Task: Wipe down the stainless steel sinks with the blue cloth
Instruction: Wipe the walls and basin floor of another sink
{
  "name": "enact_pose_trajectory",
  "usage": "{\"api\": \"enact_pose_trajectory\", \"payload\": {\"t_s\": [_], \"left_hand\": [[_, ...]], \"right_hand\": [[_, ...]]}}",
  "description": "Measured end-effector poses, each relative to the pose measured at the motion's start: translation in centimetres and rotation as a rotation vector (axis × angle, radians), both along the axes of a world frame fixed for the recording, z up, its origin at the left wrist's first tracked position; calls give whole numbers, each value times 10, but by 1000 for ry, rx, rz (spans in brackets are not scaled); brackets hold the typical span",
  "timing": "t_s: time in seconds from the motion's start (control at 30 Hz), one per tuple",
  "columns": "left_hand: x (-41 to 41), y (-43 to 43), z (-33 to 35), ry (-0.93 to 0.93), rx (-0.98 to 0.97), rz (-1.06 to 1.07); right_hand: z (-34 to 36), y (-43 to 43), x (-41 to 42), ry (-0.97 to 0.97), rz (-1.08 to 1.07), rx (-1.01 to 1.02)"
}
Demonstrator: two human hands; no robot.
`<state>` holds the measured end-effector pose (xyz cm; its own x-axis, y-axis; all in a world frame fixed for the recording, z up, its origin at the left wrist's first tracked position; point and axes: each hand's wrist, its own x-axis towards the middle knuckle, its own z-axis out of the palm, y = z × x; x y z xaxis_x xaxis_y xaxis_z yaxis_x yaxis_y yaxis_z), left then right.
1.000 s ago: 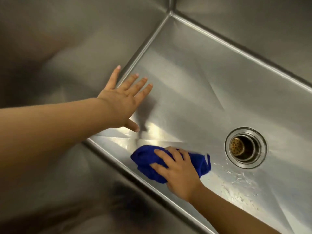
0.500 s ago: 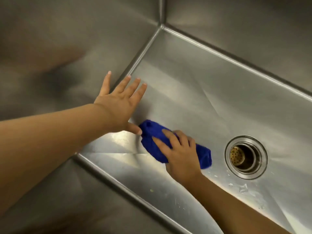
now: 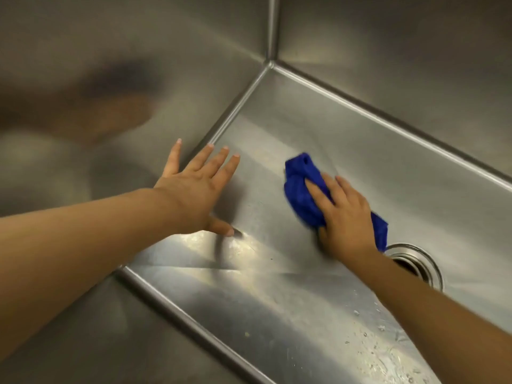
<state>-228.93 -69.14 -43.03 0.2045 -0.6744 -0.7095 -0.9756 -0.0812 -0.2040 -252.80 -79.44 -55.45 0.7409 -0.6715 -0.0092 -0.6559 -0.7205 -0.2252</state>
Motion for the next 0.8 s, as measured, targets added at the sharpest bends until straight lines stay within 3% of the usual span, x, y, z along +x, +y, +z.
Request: {"api": "enact_pose_trajectory", "payload": {"t_s": [0.17, 0.43, 0.63, 0.73, 0.8], "left_hand": [[-3, 1, -3, 20, 3, -17], [-7, -12, -18, 2, 27, -15], [-24, -18, -18, 66, 0, -15], [-28, -24, -20, 82, -12, -14], [-29, -27, -22, 85, -11, -39]], "right_hand": [[3, 33, -41, -85, 66, 181], [2, -20, -16, 54, -118, 85], [-7, 27, -62, 61, 92, -6], [-5, 6, -70, 63, 234, -16], [-5, -18, -66, 73, 191, -20]]}}
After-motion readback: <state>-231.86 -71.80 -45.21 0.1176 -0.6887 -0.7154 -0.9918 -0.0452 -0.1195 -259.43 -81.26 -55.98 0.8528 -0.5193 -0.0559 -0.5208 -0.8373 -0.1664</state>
